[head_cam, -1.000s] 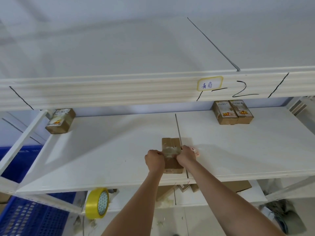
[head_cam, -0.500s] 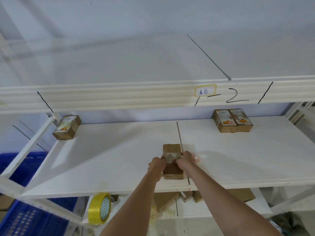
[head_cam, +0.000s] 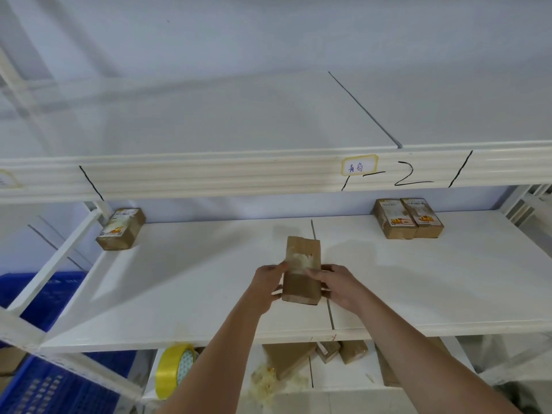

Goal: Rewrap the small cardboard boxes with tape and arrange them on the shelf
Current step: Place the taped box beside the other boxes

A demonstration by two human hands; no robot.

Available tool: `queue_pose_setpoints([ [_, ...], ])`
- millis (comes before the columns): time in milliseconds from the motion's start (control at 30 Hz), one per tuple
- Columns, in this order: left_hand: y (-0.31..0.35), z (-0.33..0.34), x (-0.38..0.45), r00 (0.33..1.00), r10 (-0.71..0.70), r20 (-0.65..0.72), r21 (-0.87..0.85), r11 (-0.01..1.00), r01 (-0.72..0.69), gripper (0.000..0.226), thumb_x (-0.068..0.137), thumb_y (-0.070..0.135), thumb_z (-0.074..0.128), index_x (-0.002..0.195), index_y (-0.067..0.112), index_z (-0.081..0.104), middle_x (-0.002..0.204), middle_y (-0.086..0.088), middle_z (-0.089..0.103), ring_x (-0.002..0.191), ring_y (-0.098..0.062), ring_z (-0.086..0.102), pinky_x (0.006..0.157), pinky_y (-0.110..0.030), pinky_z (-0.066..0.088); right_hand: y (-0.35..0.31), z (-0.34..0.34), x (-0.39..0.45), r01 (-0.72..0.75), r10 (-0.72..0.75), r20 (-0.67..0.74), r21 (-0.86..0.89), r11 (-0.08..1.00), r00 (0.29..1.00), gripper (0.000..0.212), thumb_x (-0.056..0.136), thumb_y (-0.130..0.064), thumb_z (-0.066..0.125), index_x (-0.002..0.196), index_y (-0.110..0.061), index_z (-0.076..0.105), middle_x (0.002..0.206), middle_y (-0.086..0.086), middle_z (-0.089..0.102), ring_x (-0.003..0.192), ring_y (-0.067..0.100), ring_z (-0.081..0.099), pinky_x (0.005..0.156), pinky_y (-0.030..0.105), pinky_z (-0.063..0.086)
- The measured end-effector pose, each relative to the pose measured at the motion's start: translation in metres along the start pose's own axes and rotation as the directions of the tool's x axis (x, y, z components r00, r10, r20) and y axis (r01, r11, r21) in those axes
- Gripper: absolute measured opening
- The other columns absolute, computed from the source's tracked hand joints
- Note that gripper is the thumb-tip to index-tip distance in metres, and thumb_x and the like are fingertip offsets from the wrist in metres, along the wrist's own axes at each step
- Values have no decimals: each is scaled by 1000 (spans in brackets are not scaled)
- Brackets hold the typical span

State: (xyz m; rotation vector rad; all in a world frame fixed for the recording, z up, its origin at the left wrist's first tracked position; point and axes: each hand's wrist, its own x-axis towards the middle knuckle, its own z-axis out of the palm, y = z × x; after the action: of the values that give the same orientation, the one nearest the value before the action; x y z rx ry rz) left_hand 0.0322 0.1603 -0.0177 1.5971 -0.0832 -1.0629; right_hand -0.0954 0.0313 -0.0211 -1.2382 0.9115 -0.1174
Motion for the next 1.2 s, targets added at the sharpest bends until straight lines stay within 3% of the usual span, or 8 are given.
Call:
queue_pose_setpoints([
  [300,3,2,-13,979,154,132,-65,987,-146,43,91,29,74,118,-4,67,111,-16,74,102,-34,72,90,-46,60,-16,6,-12,88,-88,-8,-17,996,996,56,80,-45,80,118,-7,68,105,8,76,99,23,73,92,40,59],
  [467,-2,7,-12,978,210,7,67,976,-210,45,91,33,74,116,-4,68,103,-15,75,92,-31,74,85,-43,62,1,7,11,51,-68,-100,-157,986,993,101,38,-88,77,112,-20,68,96,-2,78,93,22,74,85,43,61],
  [600,-3,10,-14,985,168,-36,57,984,-166,47,92,35,73,119,-2,65,114,-20,71,101,-35,71,91,-45,59,-14,18,-8,39,-62,-165,-143,989,984,61,68,-62,82,104,-15,69,93,2,76,90,22,73,88,43,60],
  [700,6,10,-18,921,352,-168,327,901,-285,29,100,15,59,129,19,61,122,-6,67,104,-23,65,89,-31,54,-20,25,-14,26,-68,-277,-152,988,958,68,72,-53,84,121,-20,50,104,-2,62,98,20,64,82,36,56],
  [800,20,17,-22,909,403,-110,417,848,-326,33,105,13,42,124,23,67,120,-6,68,100,-22,63,82,-28,53,-25,32,-17,95,-128,-247,-140,986,961,69,75,-58,80,121,-24,42,107,-6,60,97,16,63,76,31,53],
  [967,27,20,-19,971,203,-128,230,958,-170,61,90,67,57,127,21,42,116,-1,60,103,-23,62,84,-35,50,-40,32,-23,168,-163,-100,45,985,982,34,106,-34,47,108,-10,70,104,8,70,82,24,68,81,40,62],
  [1100,17,3,-16,985,151,-84,34,988,-149,63,77,31,87,124,11,49,105,-8,71,84,-22,73,63,-31,57,-43,17,-21,205,-202,-64,43,978,977,18,101,-11,58,103,-6,75,110,16,72,81,28,67,70,34,59],
  [1200,14,-5,-16,988,131,81,-181,977,-115,45,86,21,78,124,4,61,106,-16,76,95,-33,74,82,-46,61,-36,10,-14,155,-153,-130,6,988,980,35,85,-33,80,115,-17,69,111,7,68,90,21,62,70,32,52],
])
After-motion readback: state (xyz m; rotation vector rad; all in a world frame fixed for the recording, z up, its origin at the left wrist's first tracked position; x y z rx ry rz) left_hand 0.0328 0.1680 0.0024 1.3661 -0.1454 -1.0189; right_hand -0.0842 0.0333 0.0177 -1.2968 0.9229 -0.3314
